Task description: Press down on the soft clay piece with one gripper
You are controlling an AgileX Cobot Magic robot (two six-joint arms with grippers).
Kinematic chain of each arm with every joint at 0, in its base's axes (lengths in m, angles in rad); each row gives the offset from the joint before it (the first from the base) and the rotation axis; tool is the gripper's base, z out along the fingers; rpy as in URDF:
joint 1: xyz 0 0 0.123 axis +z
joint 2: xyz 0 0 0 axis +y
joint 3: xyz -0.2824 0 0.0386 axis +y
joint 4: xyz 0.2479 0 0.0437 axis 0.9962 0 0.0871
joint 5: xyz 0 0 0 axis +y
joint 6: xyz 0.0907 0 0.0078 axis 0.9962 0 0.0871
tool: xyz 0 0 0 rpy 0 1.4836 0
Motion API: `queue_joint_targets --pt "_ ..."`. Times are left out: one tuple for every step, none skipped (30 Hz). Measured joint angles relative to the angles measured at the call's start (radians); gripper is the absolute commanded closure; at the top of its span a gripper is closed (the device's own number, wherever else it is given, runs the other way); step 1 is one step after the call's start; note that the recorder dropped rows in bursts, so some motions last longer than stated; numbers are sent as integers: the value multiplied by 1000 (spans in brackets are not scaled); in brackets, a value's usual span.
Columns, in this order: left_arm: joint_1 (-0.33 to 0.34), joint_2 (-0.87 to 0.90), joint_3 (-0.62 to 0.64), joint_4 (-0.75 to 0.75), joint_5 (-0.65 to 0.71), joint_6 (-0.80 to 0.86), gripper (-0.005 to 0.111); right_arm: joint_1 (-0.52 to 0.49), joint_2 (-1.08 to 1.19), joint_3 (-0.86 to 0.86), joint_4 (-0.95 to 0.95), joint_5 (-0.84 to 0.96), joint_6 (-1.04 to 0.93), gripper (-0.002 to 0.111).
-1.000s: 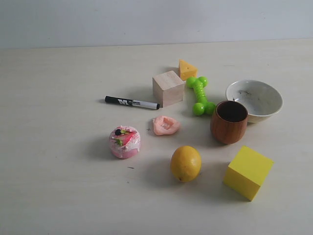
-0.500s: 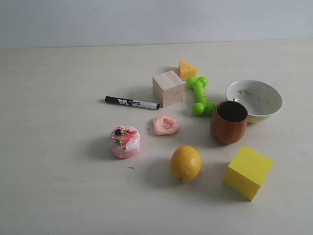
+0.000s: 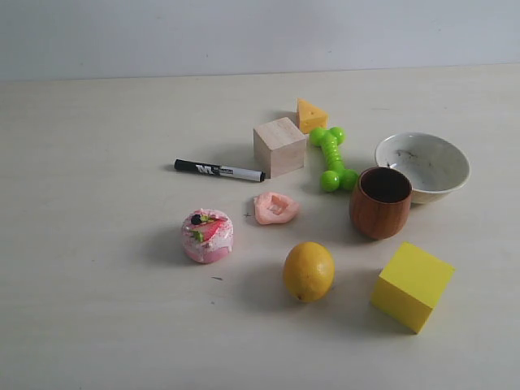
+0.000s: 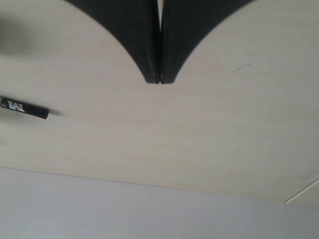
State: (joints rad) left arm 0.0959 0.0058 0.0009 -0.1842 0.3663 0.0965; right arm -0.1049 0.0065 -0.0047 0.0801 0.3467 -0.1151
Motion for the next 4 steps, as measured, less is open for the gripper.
queue_joint_targets --pt "0 0 0 0 0 0 107 0 0 0 0 0 0 108" --pt "0 0 0 0 0 0 107 0 0 0 0 0 0 108" --pt "0 0 0 0 0 0 107 0 0 0 0 0 0 108" --pt "0 0 0 0 0 0 107 0 0 0 0 0 0 108"
